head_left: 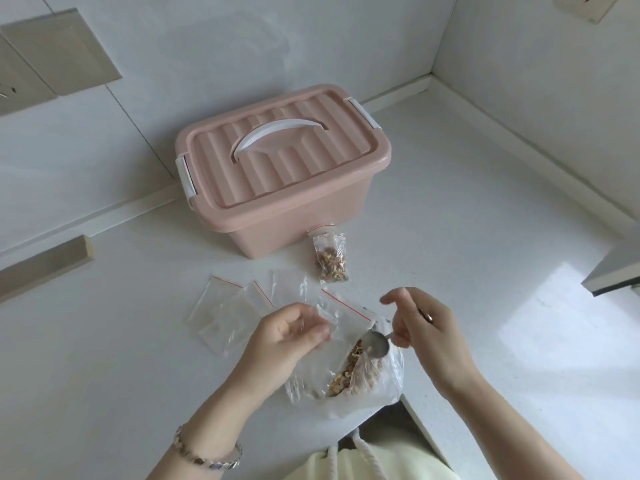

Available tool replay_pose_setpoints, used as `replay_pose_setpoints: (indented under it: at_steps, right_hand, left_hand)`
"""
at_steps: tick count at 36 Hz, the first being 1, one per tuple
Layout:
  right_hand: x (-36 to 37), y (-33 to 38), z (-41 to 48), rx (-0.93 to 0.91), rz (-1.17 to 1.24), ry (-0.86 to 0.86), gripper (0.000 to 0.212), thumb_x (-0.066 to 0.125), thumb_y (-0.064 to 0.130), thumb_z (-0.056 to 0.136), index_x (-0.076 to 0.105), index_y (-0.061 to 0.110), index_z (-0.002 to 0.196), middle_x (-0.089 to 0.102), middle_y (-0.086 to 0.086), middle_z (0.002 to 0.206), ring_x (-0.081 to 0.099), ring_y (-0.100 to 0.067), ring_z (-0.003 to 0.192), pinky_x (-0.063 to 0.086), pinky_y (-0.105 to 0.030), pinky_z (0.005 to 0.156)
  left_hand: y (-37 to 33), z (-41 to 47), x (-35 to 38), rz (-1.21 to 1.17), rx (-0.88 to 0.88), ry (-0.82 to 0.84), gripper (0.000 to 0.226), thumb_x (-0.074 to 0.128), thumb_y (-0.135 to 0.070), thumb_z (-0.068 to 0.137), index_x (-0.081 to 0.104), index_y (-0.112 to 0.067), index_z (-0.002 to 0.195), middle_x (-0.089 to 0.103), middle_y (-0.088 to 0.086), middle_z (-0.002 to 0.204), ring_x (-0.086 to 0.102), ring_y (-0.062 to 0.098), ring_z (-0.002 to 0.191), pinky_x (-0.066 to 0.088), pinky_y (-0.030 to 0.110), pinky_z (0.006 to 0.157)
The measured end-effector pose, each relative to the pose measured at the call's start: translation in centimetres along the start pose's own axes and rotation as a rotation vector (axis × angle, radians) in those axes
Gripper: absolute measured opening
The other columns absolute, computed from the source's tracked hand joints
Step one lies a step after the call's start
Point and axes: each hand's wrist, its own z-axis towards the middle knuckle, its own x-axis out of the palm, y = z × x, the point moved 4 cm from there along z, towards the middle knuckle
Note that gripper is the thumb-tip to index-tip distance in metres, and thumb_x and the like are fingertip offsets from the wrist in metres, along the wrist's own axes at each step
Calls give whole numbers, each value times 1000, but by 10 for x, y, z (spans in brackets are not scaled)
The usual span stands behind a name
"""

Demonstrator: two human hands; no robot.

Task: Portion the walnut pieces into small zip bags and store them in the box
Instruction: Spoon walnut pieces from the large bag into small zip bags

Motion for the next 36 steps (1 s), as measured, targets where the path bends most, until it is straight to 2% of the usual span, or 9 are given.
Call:
replay_pose_setpoints:
  at_steps: [9,12,14,17,20,23,28,32,36]
  right_hand:
    - [8,-7,-5,142,75,190,39,64,43,65,73,11,86,35,10,45,30,-7,43,30,-17,44]
    - [11,-13,-6,150,50,181,32,69,36,64,74,8,78,38,6,45,31,-9,43,30,-17,43]
    - [12,-18,-7,155,59,129,24,72,30,68,73,7,73,36,5,45,29,-10,44,28,-17,44]
    - [11,-21,-8,150,84,42,11,72,20,76,74,10,71,41,7,45,31,-6,44,29,-16,46]
    - [16,-18,-12,106,126,-7,9,71,15,77,74,14,69,59,5,53,42,-6,50,34,-12,48]
    - [24,-11,-17,24,128,-3,20,68,9,79,73,23,66,67,13,59,51,-1,54,38,-9,55]
    - [32,-5,-21,-18,117,82,18,63,9,84,76,19,76,73,5,72,69,-7,73,47,-12,66]
    - [34,-4,-26,-23,119,112,19,62,7,84,75,20,78,74,6,72,70,-6,74,47,-11,67]
    - [37,-2,-28,-13,123,165,17,63,9,83,74,21,80,73,8,70,69,-3,72,45,-6,63]
  left_hand:
    - [-5,2,2,113,-29,117,13,62,0,83,62,-12,77,66,-6,67,62,2,67,47,13,68]
    - [-1,5,5,233,3,106,22,66,-8,82,63,-29,79,67,-13,74,63,1,75,46,16,77]
    - [2,5,4,511,95,-59,26,69,-15,80,59,-35,93,60,-19,86,57,-4,86,39,8,80]
    - [-7,-3,8,789,394,-433,35,74,-12,74,56,-15,103,47,-9,95,49,11,91,36,14,84]
    - [-12,-10,20,644,416,-422,15,69,-15,78,54,-16,79,51,-8,76,50,5,73,38,8,71]
    - [1,-8,33,340,87,-210,22,60,-27,87,56,-14,69,55,-8,59,52,3,59,39,13,60]
    - [4,-9,37,30,-53,-198,22,56,-26,90,66,-11,79,70,1,74,68,12,75,46,22,56]
    - [1,-13,33,-14,-29,-187,22,63,-23,85,69,-21,65,73,3,74,70,17,77,49,23,54]
    - [0,-15,29,-9,-56,-180,18,64,-21,83,70,-9,70,73,7,73,70,18,74,50,22,53]
